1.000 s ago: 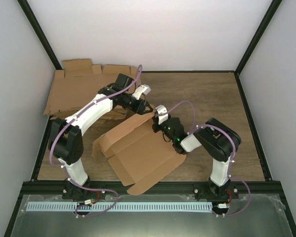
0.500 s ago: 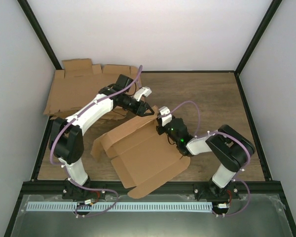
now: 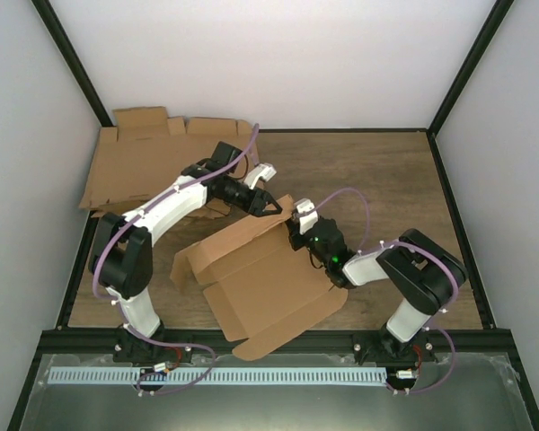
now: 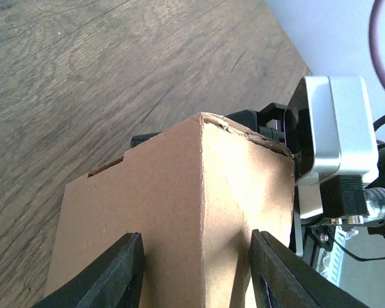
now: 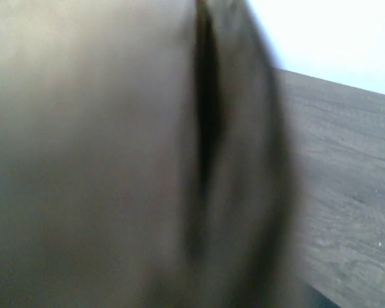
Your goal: Fold the paper box
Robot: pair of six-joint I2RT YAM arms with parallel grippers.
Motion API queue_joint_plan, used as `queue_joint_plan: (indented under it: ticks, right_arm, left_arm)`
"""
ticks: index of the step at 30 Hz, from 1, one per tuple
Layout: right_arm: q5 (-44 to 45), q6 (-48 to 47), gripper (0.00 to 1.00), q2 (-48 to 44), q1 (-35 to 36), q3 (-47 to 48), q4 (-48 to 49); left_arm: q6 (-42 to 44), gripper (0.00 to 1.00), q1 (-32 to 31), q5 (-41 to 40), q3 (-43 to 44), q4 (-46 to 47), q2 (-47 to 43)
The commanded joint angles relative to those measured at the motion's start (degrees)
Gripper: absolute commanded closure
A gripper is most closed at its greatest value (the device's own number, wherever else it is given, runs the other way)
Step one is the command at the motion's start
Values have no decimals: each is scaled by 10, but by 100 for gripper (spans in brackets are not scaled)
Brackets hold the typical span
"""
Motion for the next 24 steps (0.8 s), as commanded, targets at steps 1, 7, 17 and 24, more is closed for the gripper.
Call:
queue_joint_plan:
  ticks: [1, 7, 17, 24]
  right_arm:
    - [-7, 31, 64, 15, 1, -16, 23]
    - [-20, 43, 56, 45, 1, -26, 44]
    - [6, 73, 75, 99, 1, 1, 32]
    - [48, 96, 92, 72, 1, 61, -85]
  left_arm:
    - [8, 53, -4, -27, -25, -19, 13]
    - [10, 53, -4, -38, -16, -21, 17]
    - [-9, 52, 14, -21, 25, -13, 39]
    - [-14, 49, 27, 11, 53, -14, 61]
